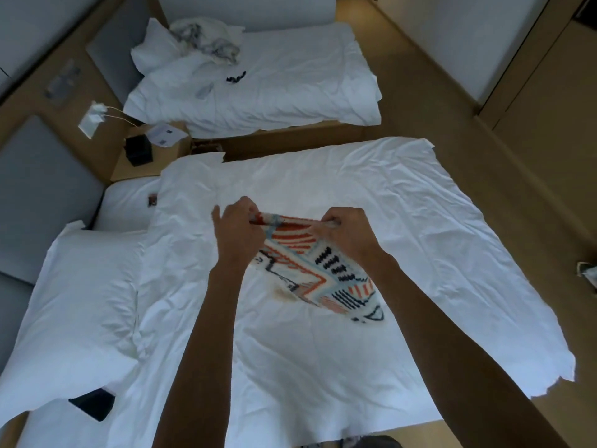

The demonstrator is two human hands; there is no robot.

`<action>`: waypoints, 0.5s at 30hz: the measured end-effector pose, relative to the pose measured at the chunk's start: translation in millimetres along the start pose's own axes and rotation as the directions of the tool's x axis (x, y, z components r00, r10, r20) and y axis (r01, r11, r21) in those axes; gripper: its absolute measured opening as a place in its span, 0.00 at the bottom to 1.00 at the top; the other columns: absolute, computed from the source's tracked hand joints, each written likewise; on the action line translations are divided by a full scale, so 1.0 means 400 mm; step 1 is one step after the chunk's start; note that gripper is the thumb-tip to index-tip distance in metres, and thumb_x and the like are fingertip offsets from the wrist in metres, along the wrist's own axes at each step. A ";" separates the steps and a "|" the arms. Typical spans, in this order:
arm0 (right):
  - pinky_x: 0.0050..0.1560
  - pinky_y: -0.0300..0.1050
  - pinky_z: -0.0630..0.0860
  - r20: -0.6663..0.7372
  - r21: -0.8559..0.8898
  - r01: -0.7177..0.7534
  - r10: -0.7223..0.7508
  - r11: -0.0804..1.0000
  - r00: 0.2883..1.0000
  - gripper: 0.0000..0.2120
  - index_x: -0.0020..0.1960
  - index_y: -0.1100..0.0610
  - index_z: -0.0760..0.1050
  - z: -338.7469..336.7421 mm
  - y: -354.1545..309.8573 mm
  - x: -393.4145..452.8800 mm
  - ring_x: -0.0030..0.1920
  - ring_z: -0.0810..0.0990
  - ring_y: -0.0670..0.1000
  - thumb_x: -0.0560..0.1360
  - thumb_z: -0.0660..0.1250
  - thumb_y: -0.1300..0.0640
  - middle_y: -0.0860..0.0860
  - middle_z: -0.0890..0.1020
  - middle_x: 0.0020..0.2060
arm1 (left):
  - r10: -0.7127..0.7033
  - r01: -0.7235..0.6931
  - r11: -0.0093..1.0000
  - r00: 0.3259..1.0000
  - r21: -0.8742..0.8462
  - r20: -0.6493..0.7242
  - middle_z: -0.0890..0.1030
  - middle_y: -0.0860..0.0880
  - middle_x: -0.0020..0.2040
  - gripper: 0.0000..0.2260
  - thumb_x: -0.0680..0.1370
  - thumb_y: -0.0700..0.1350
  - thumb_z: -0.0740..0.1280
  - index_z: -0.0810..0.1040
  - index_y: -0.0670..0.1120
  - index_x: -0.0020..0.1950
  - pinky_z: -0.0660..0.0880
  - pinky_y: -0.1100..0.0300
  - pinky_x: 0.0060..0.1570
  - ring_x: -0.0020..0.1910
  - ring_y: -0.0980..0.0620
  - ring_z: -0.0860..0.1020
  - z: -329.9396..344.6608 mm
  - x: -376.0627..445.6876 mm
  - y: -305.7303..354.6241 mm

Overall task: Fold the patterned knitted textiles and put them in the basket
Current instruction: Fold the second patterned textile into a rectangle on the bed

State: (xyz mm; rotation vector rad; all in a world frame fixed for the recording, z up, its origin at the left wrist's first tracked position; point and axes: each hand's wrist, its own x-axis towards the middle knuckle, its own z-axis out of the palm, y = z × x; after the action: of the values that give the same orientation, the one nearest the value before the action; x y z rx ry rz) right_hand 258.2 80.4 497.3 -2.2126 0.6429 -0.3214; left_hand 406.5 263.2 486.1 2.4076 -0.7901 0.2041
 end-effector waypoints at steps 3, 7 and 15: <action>0.39 0.42 0.77 0.043 0.014 0.080 -0.081 0.997 0.996 0.09 0.37 0.52 0.82 0.033 -0.033 -0.006 0.35 0.80 0.45 0.69 0.74 0.46 0.45 0.82 0.32 | 0.145 -0.068 0.944 0.965 -0.324 0.219 0.74 0.48 0.68 0.25 0.72 0.44 0.71 0.71 0.48 0.68 0.63 0.54 0.70 0.69 0.50 0.70 0.057 -0.064 0.027; 0.38 0.40 0.75 0.047 0.027 0.194 -0.195 0.981 0.980 0.08 0.37 0.54 0.84 0.020 -0.070 0.001 0.33 0.78 0.45 0.69 0.77 0.50 0.46 0.82 0.31 | 0.210 -0.132 0.959 0.925 -0.250 0.318 0.80 0.49 0.52 0.18 0.68 0.47 0.67 0.77 0.48 0.57 0.72 0.49 0.59 0.53 0.45 0.78 0.123 -0.089 0.070; 0.35 0.30 0.70 -0.052 0.081 0.104 -0.100 0.991 0.994 0.08 0.36 0.57 0.83 -0.086 -0.061 -0.023 0.31 0.77 0.40 0.68 0.78 0.53 0.46 0.82 0.30 | 0.126 -0.085 0.989 0.906 -0.119 0.404 0.81 0.49 0.40 0.07 0.74 0.48 0.69 0.74 0.48 0.48 0.68 0.52 0.54 0.41 0.44 0.77 0.154 -0.104 0.068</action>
State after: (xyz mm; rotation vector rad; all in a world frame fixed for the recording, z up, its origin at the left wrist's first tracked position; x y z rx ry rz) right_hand 244.3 77.6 537.9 -2.1666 0.5334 -0.4473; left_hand 354.8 230.2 436.1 2.3428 -1.0919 -0.3075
